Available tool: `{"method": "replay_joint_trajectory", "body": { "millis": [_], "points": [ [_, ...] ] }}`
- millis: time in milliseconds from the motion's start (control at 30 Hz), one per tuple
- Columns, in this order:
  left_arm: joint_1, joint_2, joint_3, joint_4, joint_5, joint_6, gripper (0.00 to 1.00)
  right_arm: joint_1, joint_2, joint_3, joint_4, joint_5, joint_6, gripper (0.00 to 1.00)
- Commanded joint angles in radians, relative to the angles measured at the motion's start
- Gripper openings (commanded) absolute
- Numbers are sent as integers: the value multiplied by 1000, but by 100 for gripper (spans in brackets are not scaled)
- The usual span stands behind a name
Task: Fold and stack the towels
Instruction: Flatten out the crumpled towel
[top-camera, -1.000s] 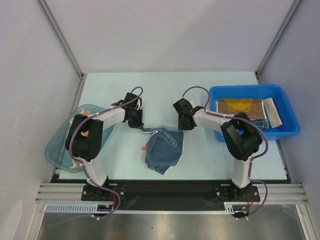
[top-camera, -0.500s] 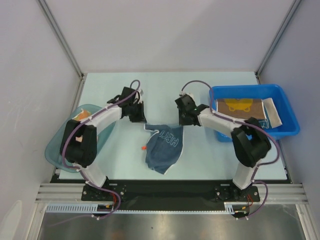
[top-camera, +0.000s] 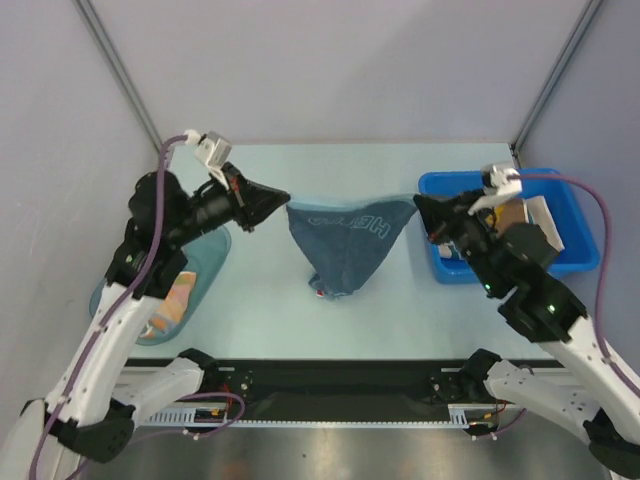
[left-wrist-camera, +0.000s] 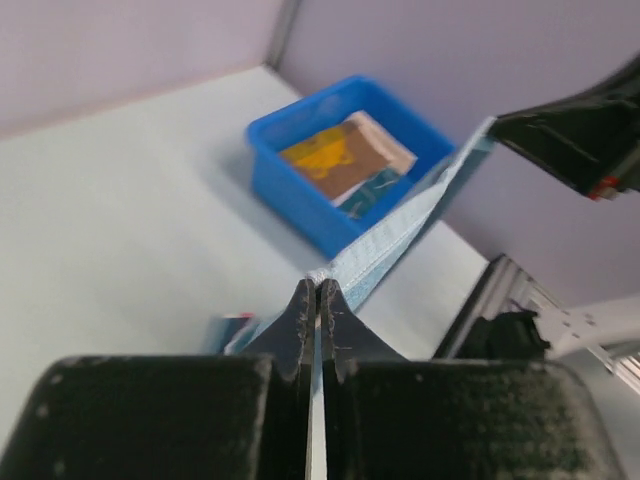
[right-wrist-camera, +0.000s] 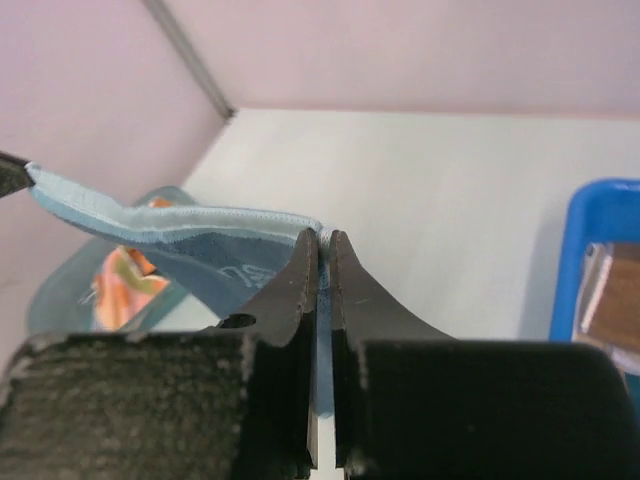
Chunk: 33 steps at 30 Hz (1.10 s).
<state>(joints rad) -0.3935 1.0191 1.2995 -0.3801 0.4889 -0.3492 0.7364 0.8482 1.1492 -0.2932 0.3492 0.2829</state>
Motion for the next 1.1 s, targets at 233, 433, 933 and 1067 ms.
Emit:
{"method": "replay_joint_trajectory", "body": {
  "millis": [233, 433, 933, 1067],
  "points": [
    [-197, -172, 38, 47, 16, -14, 0, 170, -204, -40, 192, -115, -85, 0],
    [-199, -162, 214, 1, -35, 9, 0, 187, -147, 55, 290, -130, -117, 0],
    [-200, 4, 448, -184, -373, 136, 0, 187, 32, 175, 373, 72, -425, 0],
    [-186, 73, 362, -146, -458, 182, 0, 96, 133, 113, 433, 44, -429, 0]
  ]
}}
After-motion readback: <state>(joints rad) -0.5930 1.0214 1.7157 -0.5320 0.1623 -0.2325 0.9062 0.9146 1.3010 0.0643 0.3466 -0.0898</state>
